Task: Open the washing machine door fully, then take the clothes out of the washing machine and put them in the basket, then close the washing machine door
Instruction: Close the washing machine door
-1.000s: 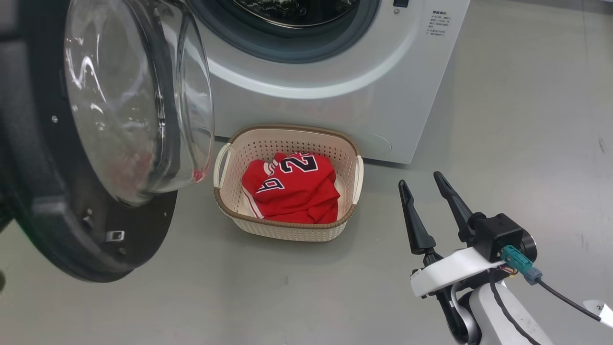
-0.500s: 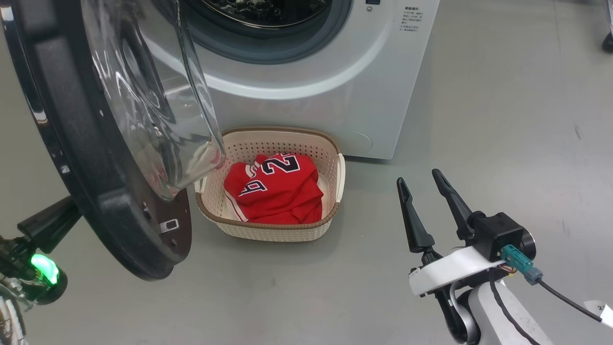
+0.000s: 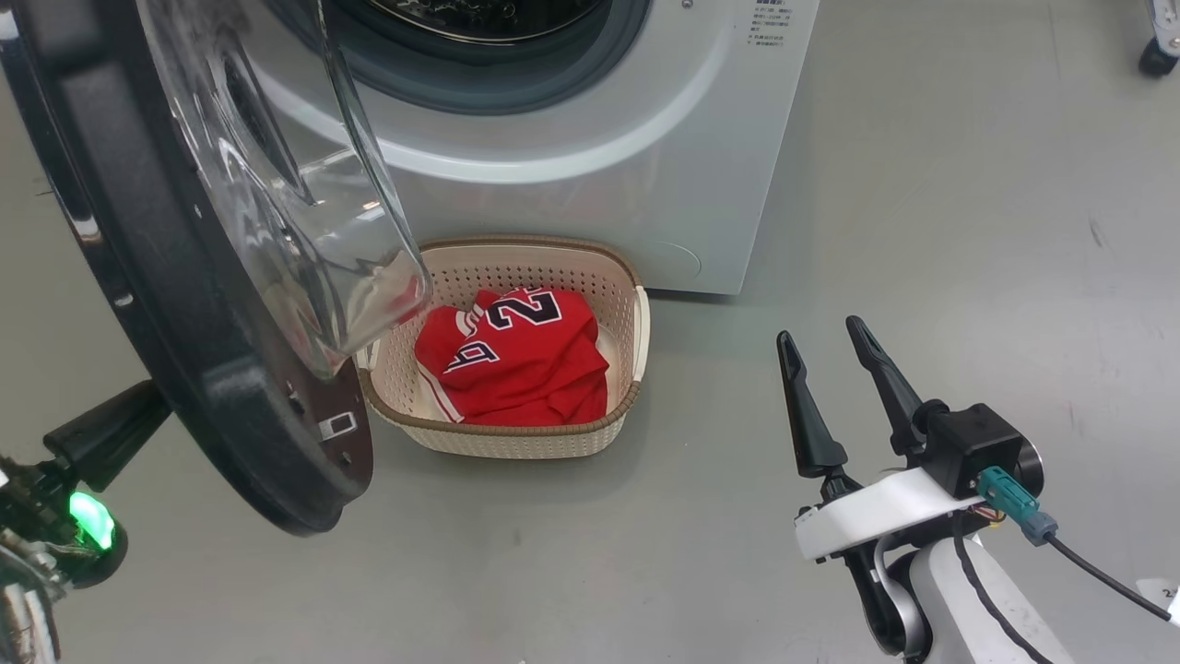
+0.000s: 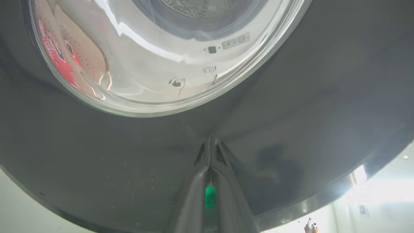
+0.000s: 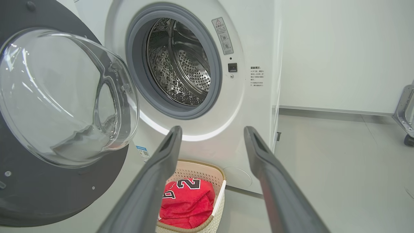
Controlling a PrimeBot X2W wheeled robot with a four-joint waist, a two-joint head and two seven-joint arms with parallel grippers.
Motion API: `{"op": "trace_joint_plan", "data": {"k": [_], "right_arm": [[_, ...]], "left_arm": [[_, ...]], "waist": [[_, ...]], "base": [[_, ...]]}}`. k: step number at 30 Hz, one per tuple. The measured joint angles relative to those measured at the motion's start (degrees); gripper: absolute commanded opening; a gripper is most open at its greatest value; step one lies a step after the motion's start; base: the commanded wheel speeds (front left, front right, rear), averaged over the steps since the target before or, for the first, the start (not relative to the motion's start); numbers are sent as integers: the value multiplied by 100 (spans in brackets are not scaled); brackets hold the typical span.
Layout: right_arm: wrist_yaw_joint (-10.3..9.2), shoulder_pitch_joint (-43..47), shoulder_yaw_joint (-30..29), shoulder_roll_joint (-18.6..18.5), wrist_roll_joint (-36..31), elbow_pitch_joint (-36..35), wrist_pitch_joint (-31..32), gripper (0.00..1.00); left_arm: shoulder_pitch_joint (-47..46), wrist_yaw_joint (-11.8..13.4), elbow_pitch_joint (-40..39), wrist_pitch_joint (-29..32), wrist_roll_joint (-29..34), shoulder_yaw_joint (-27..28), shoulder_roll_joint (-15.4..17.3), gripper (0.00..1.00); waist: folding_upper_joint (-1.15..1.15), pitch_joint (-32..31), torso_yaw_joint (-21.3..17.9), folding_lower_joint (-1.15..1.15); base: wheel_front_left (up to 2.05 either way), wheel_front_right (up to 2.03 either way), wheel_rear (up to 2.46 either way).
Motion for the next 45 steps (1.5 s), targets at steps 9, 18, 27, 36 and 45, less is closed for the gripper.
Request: {"op": "trace_joint_plan", "data": {"k": [9, 18, 27, 36, 45], "right_arm": [[-7, 36, -101, 2, 42, -32, 0, 100], [-7, 108, -114, 7, 45, -47, 0, 100], [-5, 110, -112, 8, 48, -63, 0, 100], [-1, 120, -102, 8, 96, -94, 0, 100], [-1, 143, -97, 8, 157, -98, 1, 100]], "left_arm": [[291, -66, -896, -1144, 1201, 131, 188, 0], [662, -66, -3043, -2721, 2555, -605, 756, 0], [1780, -66, -3574, -4596, 4166, -1663, 1245, 0], [2535, -66, -3193, -6105, 4821, -2256, 1300, 0], [2778, -67, -2736, -7589, 5346, -2618, 1294, 0]], "waist": [[0, -25, 80, 0], [0, -101, 198, 0], [0, -126, 212, 0], [0, -144, 205, 0], [0, -171, 161, 0]], "base": [[0, 0, 0], [0, 0, 0], [0, 0, 0], [0, 0, 0], [0, 0, 0]]}}
